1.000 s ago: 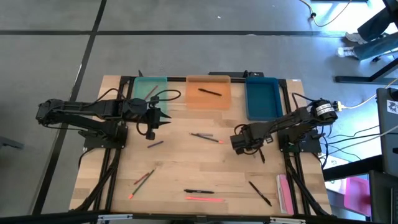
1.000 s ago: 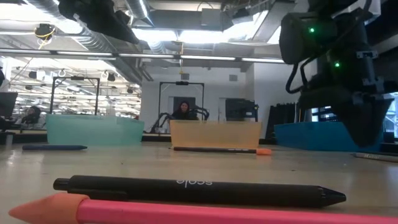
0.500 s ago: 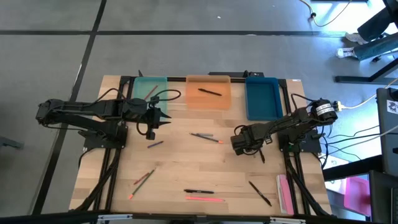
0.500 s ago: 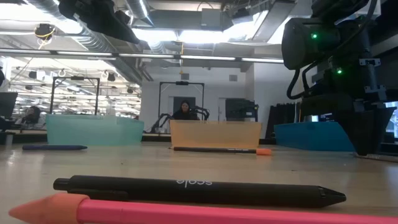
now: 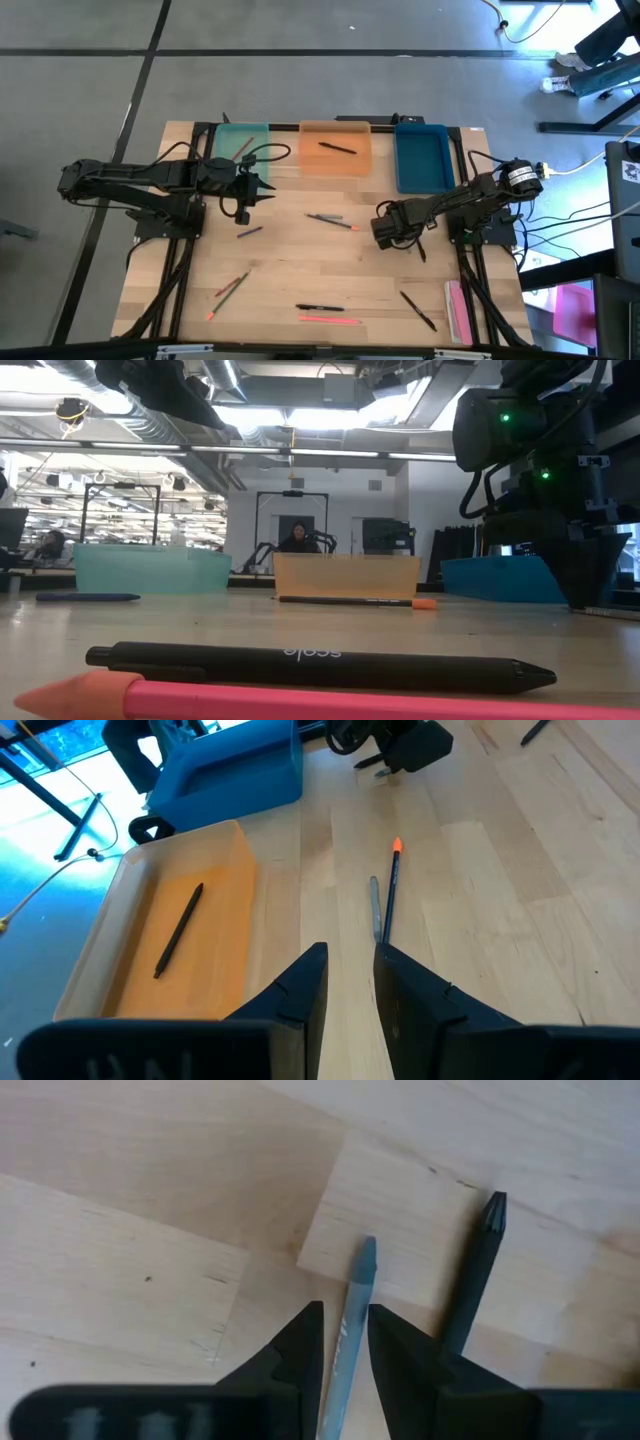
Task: Sort crayons/erasers/pens/pencils in bins
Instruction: Put the gray crayon into the blue bin
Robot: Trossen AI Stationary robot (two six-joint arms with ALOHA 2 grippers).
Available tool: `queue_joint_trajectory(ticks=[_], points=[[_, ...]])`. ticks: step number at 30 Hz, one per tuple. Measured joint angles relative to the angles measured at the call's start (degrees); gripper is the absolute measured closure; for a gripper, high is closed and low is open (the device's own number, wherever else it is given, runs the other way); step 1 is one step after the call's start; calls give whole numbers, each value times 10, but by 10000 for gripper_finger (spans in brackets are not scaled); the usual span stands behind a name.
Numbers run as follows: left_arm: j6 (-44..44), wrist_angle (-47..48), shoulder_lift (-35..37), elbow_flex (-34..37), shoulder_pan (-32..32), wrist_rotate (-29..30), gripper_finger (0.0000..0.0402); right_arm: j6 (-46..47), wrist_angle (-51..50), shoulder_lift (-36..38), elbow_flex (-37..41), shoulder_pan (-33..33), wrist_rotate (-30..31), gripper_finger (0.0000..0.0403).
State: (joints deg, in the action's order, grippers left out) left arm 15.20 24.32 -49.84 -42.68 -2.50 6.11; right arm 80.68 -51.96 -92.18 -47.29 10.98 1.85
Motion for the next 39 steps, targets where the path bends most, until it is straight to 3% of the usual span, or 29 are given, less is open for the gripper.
queue_joint_trajectory(ticks=[22,32,39], points=[[4,1,0,0,0,2,324,-2,56,4,43,-3,-2,318],[4,1,0,0,0,2,324,-1,60,3,44,-3,4,361],[4,5,0,0,0,2,324,1,60,3,44,-3,7,363]])
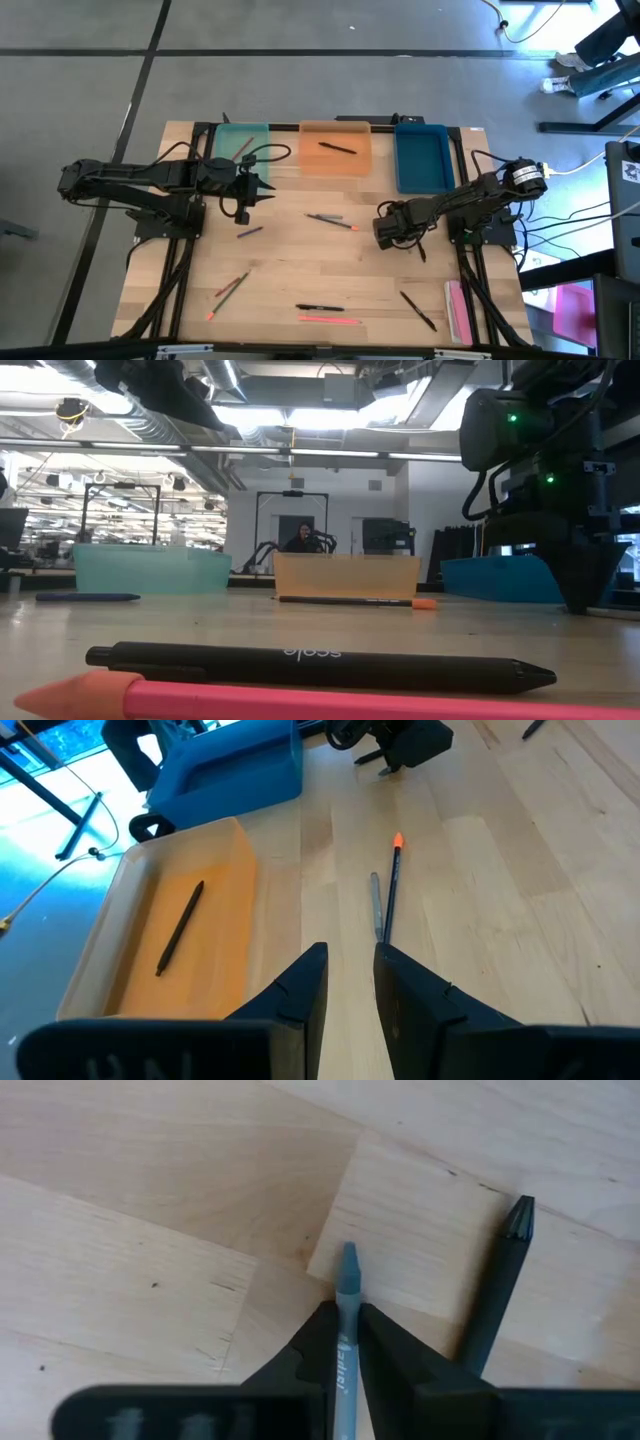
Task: Sort crayons/erasers/pens/pencils in bins
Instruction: Put the gray crayon into the blue bin
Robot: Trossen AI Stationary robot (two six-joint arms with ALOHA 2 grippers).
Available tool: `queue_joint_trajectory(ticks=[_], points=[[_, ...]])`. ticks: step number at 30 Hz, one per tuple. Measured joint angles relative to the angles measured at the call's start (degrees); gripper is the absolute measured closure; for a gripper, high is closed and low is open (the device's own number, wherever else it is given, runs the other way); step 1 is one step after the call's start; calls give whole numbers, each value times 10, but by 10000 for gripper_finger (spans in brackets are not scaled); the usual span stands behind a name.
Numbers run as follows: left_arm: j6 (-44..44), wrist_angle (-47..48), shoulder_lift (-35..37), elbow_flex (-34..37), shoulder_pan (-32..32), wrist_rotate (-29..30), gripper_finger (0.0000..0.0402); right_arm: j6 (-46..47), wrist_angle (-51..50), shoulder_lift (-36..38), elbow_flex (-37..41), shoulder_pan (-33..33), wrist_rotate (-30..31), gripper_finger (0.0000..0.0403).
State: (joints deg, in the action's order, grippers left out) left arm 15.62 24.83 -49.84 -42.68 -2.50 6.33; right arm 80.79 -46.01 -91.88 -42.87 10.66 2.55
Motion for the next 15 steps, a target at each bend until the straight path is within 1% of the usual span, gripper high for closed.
queue_joint_trajectory(ticks=[6,10,15], points=[[0,1,0,0,0,0,324,-1,-24,-6,-29,0,13,363],[0,1,0,0,0,0,324,-3,-43,-5,-55,-2,47,363],[0,1,0,0,0,0,324,-30,-46,-5,-78,-2,56,363]])
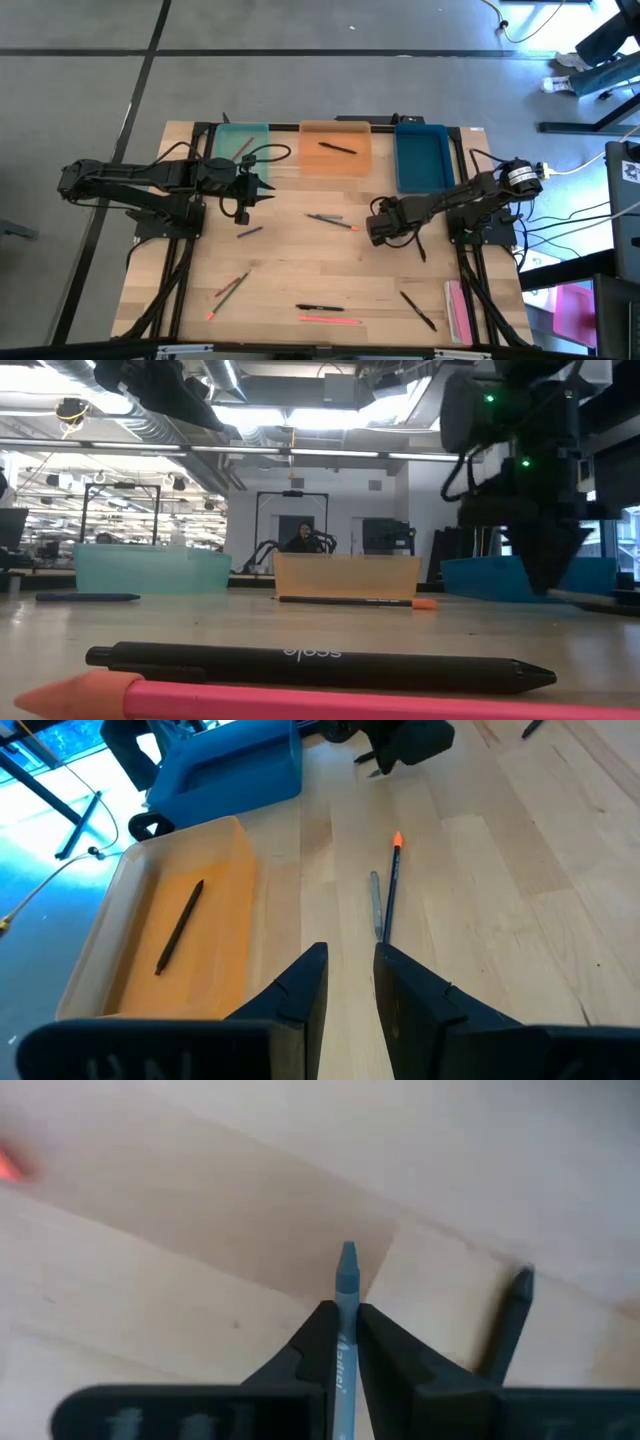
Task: Sort crayons/erasers/pens/pencils in bins
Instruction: Put the gray crayon into the blue bin
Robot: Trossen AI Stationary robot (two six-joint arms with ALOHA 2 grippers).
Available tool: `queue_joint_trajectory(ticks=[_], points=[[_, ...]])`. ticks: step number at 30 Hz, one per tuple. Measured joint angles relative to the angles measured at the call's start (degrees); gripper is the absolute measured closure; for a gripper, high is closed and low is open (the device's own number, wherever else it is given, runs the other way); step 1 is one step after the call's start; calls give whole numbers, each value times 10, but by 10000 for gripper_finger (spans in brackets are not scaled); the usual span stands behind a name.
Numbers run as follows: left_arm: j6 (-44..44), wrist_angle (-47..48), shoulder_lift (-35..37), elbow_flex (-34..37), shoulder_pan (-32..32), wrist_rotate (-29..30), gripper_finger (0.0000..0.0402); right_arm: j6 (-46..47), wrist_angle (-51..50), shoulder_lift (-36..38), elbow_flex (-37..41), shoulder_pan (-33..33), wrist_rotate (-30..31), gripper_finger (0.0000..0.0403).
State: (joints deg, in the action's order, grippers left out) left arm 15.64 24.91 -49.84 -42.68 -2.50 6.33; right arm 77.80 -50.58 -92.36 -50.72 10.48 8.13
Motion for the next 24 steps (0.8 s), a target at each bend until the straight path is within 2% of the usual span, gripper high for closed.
queue_joint_trajectory(ticks=[9,24], points=[[0,0,0,0,0,0,324,-46,-60,1,-63,-22,37,363],[0,0,0,0,0,0,324,-183,-228,2,-221,-109,179,363]])
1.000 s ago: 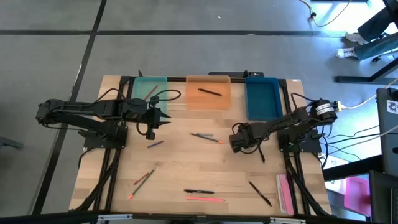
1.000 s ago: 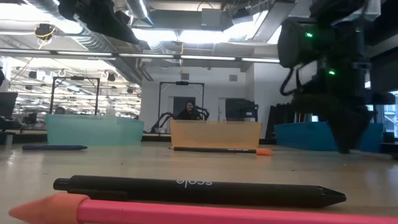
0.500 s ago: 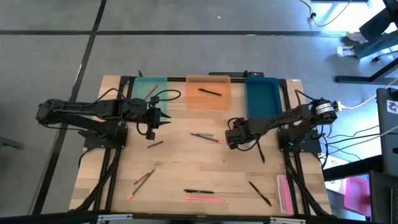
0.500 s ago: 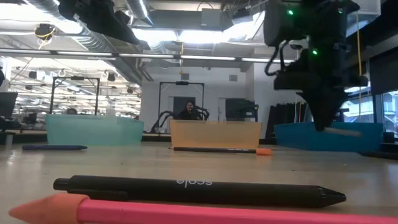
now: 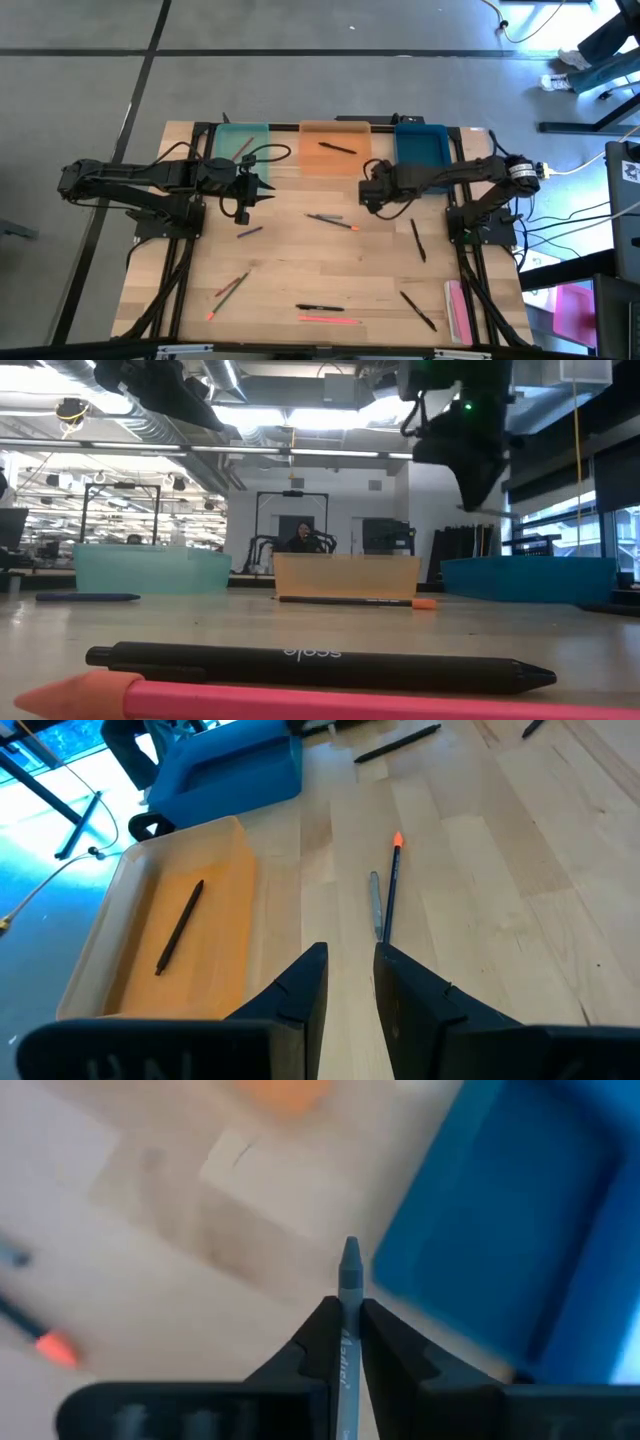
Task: Sort crayons/erasers/pens/pencils in bins
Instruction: Put the gray crayon into the blue bin
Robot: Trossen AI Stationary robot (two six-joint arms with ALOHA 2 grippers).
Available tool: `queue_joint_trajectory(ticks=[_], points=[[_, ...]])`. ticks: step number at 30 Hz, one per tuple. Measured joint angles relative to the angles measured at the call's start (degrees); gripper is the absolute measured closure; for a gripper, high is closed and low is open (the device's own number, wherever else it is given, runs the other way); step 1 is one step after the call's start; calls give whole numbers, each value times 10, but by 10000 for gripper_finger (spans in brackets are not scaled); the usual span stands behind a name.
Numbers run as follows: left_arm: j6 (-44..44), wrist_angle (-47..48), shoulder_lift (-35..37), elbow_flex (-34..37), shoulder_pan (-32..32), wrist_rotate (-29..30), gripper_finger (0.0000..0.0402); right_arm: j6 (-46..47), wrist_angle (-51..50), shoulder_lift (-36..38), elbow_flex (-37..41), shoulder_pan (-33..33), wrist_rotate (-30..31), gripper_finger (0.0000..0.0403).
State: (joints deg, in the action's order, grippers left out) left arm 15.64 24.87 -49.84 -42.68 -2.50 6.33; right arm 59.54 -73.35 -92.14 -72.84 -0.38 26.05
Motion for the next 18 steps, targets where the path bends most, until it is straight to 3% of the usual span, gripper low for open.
queue_joint_trajectory(ticks=[7,18], points=[[0,-2,0,0,0,2,324,-61,-32,1,-34,-57,50,363],[0,-40,0,0,0,21,324,-128,-25,1,-13,-167,59,363]])
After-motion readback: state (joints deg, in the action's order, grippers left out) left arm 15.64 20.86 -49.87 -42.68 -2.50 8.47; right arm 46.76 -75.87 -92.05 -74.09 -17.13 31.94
